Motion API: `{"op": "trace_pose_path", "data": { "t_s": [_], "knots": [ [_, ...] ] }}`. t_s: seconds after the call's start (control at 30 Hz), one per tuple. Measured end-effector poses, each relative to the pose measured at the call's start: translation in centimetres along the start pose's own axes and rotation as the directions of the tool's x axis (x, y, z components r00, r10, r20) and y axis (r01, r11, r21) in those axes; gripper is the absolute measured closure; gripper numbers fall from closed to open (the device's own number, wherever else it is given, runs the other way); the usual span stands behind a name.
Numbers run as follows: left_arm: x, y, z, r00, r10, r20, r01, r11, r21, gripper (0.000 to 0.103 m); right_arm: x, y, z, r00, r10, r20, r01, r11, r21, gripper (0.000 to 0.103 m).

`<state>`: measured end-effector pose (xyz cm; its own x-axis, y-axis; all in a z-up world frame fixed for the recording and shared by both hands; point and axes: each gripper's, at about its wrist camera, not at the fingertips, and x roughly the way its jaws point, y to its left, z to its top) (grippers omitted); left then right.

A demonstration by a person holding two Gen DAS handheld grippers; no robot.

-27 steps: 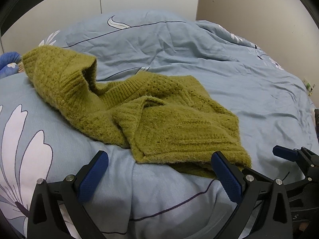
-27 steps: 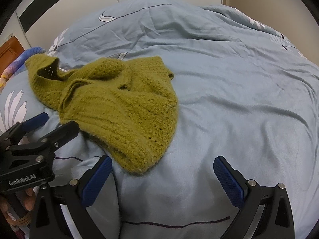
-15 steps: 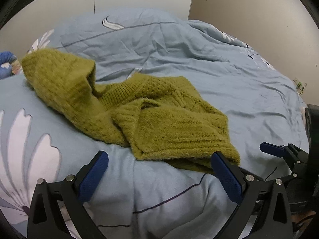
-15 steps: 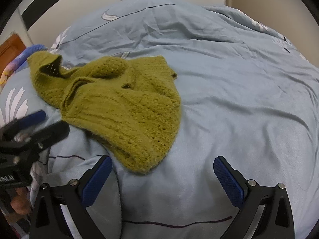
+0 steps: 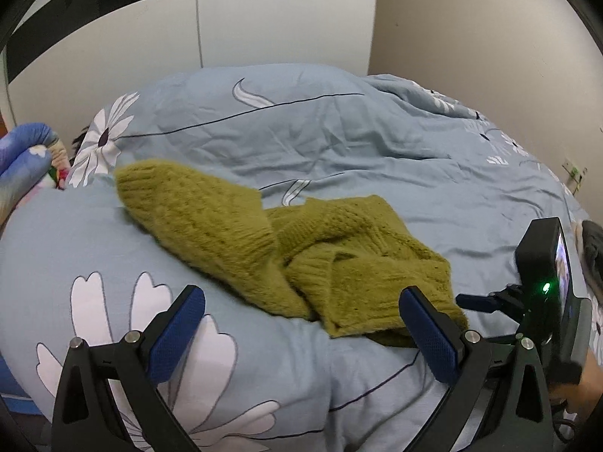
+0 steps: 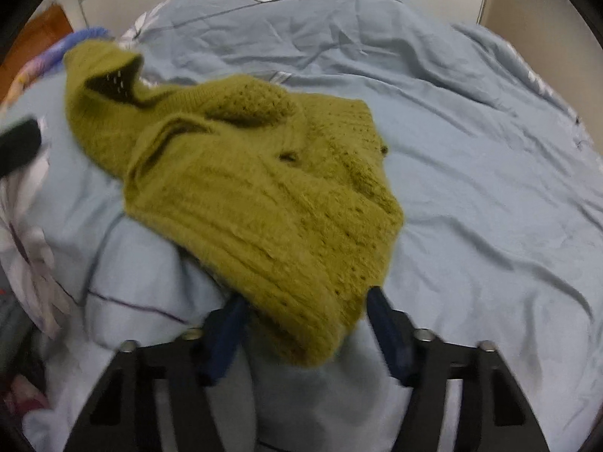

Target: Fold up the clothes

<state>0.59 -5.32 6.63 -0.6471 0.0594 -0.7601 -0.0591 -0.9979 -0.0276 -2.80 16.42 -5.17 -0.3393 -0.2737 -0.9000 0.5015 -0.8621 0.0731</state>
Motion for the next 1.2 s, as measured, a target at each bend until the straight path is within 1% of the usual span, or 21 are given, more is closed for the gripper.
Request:
{"op": "trace_pose_path", "data": {
  "t_s": [0.03, 0.07, 0.1, 0.13, 0.2, 0.27, 0.33, 0.4, 0.5, 0.53, 0.6, 0.67, 0.73, 0.8, 0.83, 0.93, 0.97, 1.03, 1.1, 1.13, 1.2],
  "knots": [
    [0.0, 0.2, 0.0, 1.0, 0.0, -0.001, 0.0, 1.0, -0.005, 0.0, 0.1, -0.2, 0.3, 1.0, 0.026, 0.002, -0.026, 1.0, 0.014, 0.064],
    [0.0, 0.3, 0.0, 1.0, 0.001, -0.001, -0.001, 1.0, -0.01, 0.0, -0.1, -0.6, 0.4, 0.999, 0.043, 0.002, -0.043, 0.998, 0.037, 0.077],
    [0.0, 0.5, -0.1, 1.0, 0.001, -0.002, -0.001, 1.0, -0.015, 0.0, -0.5, -1.0, 0.7, 0.998, 0.05, 0.025, -0.052, 0.997, 0.059, 0.086],
    [0.0, 0.7, -0.1, 1.0, 0.001, -0.003, -0.001, 1.0, -0.02, 0.0, -1.3, -1.4, 1.0, 0.996, 0.061, 0.068, -0.067, 0.994, 0.091, 0.09],
    [-0.2, 0.7, 0.0, 1.0, -0.003, 0.004, 0.003, 1.0, -0.023, 0.0, -3.4, -3.3, 1.6, 0.984, 0.085, 0.159, -0.113, 0.978, 0.174, 0.091],
    [-0.5, 0.6, 0.2, 1.0, -0.016, 0.018, 0.016, 1.0, -0.02, 0.0, -6.3, -5.8, 1.9, 0.966, 0.071, 0.248, -0.133, 0.961, 0.241, 0.091],
    [-0.9, -0.1, 0.5, 0.998, -0.042, 0.038, 0.042, 0.999, -0.014, 0.0, -9.5, -8.4, 2.0, 0.942, 0.035, 0.333, -0.138, 0.947, 0.291, 0.091],
    [-1.4, -1.0, 0.9, 0.995, -0.078, 0.059, 0.078, 0.997, -0.003, 0.0, -13.0, -10.9, 1.3, 0.913, -0.024, 0.407, -0.125, 0.934, 0.334, 0.092],
    [-2.1, -3.4, 1.7, 0.989, -0.127, 0.077, 0.123, 0.991, 0.048, 0.0, -18.6, -14.5, -1.1, 0.864, -0.107, 0.492, -0.115, 0.909, 0.4, 0.092],
    [-2.3, -4.3, 1.9, 0.986, -0.143, 0.083, 0.137, 0.988, 0.064, 0.0, -20.5, -15.6, -1.9, 0.846, -0.142, 0.515, -0.105, 0.901, 0.421, 0.092],
    [-2.6, -6.2, 2.4, 0.98, -0.179, 0.084, 0.171, 0.98, 0.099, 0.0, -25.1, -17.2, -4.8, 0.801, -0.234, 0.551, -0.053, 0.889, 0.454, 0.092],
    [-2.9, -8.0, 2.7, 0.971, -0.223, 0.079, 0.212, 0.969, 0.128, 0.0, -29.4, -19.1, -8.0, 0.754, -0.329, 0.569, 0.0, 0.866, 0.5, 0.092],
    [-2.9, -9.6, 2.8, 0.964, -0.259, 0.063, 0.248, 0.958, 0.146, 0.0, -32.8, -21.0, -11.7, 0.711, -0.423, 0.562, 0.054, 0.829, 0.557, 0.092],
    [-2.5, -11.4, 2.8, 0.957, -0.287, 0.035, 0.277, 0.946, 0.17, 0.0, -34.6, -23.3, -15.0, 0.694, -0.515, 0.503, 0.106, 0.764, 0.636, 0.092],
    [-2.0, -12.4, 2.8, 0.956, -0.292, 0.013, 0.285, 0.94, 0.186, 0.0, -34.6, -24.2, -16.8, 0.701, -0.542, 0.464, 0.121, 0.731, 0.671, 0.092],
    [-1.0, -14.9, 2.6, 0.948, -0.317, -0.036, 0.317, 0.921, 0.226, 0.0, -32.5, -27.3, -22.0, 0.773, -0.513, 0.374, 0.082, 0.665, 0.743, 0.092],
    [-0.8, -15.7, 2.5, 0.944, -0.327, -0.048, 0.329, 0.914, 0.238, 0.0, -31.2, -27.9, -23.8, 0.797, -0.502, 0.335, 0.088, 0.646, 0.758, 0.092],
    [0.1, -16.9, 2.5, 0.939, -0.337, -0.073, 0.345, 0.908, 0.238, 0.0, -29.6, -28.0, -26.7, 0.821, -0.492, 0.291, 0.099, 0.624, 0.775, 0.092],
    [1.0, -17.8, 2.7, 0.931, -0.353, -0.096, 0.365, 0.904, 0.22, 0.0, -28.1, -28.0, -28.8, 0.846, -0.457, 0.274, 0.075, 0.612, 0.787, 0.091],
    [1.3, -17.8, 2.9, 0.924, -0.368, -0.101, 0.381, 0.903, 0.197, 0.0, -27.9, -28.1, -29.3, 0.854, -0.444, 0.271, 0.069, 0.613, 0.787, 0.09],
    [2.3, -17.5, 3.4, 0.913, -0.391, -0.112, 0.404, 0.904, 0.141, 0.0, -28.1, -27.5, -30.4, 0.858, -0.435, 0.272, 0.073, 0.629, 0.774, 0.088]
  ]
}}
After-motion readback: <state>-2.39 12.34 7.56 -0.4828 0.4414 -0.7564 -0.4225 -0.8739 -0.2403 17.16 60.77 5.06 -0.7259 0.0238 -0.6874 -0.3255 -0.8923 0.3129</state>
